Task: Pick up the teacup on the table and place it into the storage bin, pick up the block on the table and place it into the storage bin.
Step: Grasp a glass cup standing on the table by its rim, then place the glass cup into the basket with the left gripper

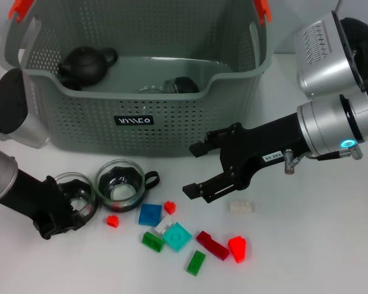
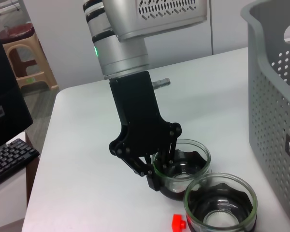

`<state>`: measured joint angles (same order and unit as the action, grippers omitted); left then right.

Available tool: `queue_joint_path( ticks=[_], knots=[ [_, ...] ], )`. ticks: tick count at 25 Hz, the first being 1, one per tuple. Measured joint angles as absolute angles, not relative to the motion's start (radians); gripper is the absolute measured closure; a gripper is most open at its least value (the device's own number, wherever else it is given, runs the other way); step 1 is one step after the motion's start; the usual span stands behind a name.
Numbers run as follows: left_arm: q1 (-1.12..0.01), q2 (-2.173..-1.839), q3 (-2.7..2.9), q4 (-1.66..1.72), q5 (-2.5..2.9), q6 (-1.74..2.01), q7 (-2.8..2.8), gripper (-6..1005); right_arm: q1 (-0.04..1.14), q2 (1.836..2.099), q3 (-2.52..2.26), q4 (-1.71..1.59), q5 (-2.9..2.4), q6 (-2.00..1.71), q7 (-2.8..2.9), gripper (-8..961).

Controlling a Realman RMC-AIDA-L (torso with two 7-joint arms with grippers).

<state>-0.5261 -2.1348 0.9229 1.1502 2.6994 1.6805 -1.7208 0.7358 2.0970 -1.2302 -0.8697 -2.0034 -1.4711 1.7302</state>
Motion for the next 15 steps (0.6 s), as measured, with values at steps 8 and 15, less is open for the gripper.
queue_joint_path(
  ticks=[8, 15],
  knots=[
    [-0.533, -2.127, 0.894, 1.181, 2.688, 1.755, -1.721, 941, 0.733, 2.097, -1.225, -0.870, -2.003, -1.472, 1.730, 24],
    [-0.570, -2.098, 0.703, 1.228, 2.611, 1.953, -1.716, 940, 0.728, 2.095, -1.221, -0.870, -2.003, -1.475, 1.730, 24]
  ],
)
